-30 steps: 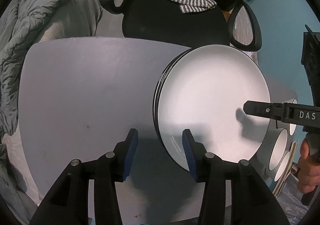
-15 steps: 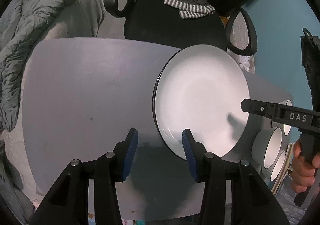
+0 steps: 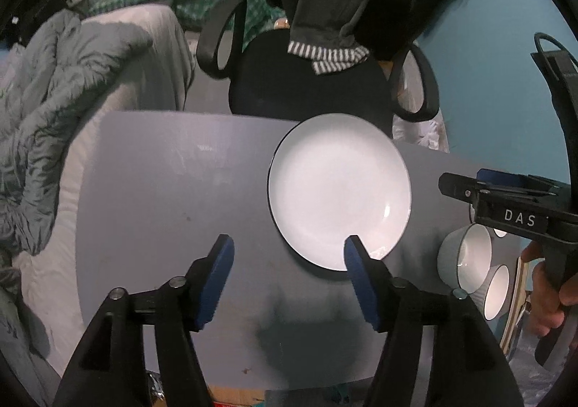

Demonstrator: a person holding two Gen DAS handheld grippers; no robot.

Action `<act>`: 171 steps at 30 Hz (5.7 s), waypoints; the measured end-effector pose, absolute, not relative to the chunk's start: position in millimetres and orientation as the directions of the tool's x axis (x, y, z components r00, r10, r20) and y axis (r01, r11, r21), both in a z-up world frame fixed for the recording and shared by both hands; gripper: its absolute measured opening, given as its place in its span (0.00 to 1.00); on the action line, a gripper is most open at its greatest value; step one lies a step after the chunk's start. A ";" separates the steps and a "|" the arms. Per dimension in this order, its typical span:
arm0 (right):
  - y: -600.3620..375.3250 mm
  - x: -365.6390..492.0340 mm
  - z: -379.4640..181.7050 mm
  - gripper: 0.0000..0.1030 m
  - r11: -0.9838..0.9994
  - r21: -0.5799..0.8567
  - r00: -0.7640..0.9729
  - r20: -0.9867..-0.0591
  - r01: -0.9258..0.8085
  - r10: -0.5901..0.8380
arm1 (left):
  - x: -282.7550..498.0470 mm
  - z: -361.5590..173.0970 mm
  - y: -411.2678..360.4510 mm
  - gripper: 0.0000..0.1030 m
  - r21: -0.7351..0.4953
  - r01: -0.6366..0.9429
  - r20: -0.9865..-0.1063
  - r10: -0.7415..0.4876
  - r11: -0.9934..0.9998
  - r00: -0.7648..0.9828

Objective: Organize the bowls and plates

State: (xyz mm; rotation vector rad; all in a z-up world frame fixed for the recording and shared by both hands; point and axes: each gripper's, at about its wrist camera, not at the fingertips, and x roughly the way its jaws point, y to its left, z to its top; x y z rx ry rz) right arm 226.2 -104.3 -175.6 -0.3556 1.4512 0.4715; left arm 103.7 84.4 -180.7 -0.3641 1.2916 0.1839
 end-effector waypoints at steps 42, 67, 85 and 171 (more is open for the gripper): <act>-157.5 153.8 -4.5 0.68 0.924 0.069 0.424 -0.874 -0.376 0.238 | 47.4 -18.5 52.9 0.78 -0.054 -0.136 -0.797 0.040 0.989 0.603; -213.6 127.7 0.0 0.68 0.979 0.072 0.457 -0.876 -0.189 0.153 | 55.0 -14.2 23.5 0.78 -0.142 0.028 -0.797 -0.131 0.989 0.589; -263.6 114.9 1.3 0.68 0.996 0.079 0.466 -0.881 -0.038 0.088 | 67.4 -18.8 -15.6 0.78 -0.233 0.122 -0.802 -0.262 0.965 0.537; -358.0 208.5 -193.1 0.68 0.947 0.197 0.092 -0.970 -0.253 0.226 | 170.0 -181.0 -155.5 0.78 -0.185 0.029 -0.944 -0.186 0.982 0.274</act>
